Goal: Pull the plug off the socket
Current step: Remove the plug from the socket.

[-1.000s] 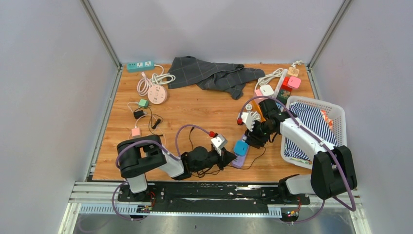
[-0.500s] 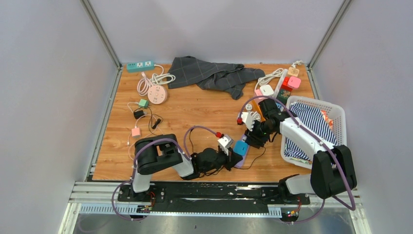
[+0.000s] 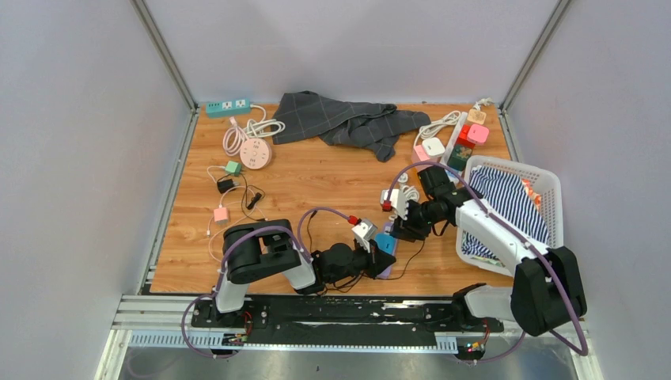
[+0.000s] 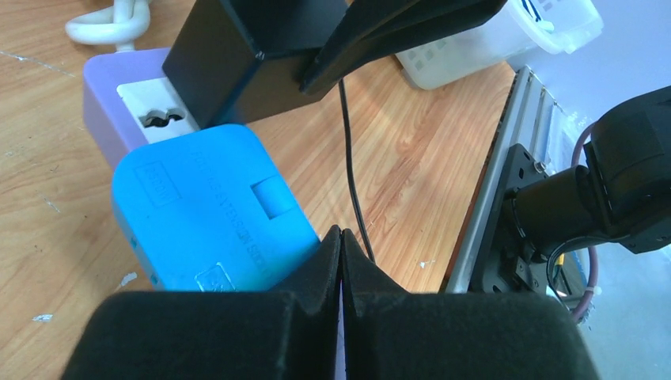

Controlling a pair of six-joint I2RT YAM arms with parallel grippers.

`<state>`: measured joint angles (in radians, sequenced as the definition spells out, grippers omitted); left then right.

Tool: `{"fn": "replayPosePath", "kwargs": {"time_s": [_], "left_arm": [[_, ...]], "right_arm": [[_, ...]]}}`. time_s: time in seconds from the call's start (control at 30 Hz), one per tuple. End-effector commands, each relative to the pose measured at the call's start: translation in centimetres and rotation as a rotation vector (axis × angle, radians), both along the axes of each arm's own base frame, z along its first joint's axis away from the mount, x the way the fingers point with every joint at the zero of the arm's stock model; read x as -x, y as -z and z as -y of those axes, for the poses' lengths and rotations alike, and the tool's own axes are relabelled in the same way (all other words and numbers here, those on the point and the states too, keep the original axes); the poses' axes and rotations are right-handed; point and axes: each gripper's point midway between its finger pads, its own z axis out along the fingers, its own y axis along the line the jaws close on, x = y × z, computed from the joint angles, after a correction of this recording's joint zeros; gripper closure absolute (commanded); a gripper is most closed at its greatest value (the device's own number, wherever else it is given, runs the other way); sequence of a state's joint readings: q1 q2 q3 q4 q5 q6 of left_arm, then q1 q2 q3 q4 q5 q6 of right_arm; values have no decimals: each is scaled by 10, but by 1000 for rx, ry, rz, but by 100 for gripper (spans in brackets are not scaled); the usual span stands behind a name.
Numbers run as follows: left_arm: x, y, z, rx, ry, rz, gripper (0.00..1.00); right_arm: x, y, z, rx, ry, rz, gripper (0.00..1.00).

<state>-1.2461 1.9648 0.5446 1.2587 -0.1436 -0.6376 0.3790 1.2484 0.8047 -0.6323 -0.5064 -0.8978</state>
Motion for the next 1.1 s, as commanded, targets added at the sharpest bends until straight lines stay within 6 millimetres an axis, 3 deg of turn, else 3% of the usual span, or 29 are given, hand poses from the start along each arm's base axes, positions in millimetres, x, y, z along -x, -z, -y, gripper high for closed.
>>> {"fn": "replayPosePath", "kwargs": {"time_s": [0.0,0.1,0.17,0.47,0.73,0.9,1.07], "left_arm": [[-2,64,-29,-220,-45,-51,100],[-2,65,-29,-222,-46,-53,100],[-2,64,-29,-222,-45,-51,100],[1,64,-27,-213,-25,-50,100],[4,62,-23,-181,22,-71,100],[3,62,-23,-174,22,-79,100],[4,61,-23,-159,36,-85,100]], "right_arm": [[33,14,-9,-1,-53,-160,100],[-3,20,17,142,120,-45,100],[-11,18,23,150,174,-37,100],[16,20,14,116,56,-172,100],[8,21,20,150,98,-138,100],[38,17,-1,64,-40,-243,100],[-3,6,21,126,149,-90,100]]}}
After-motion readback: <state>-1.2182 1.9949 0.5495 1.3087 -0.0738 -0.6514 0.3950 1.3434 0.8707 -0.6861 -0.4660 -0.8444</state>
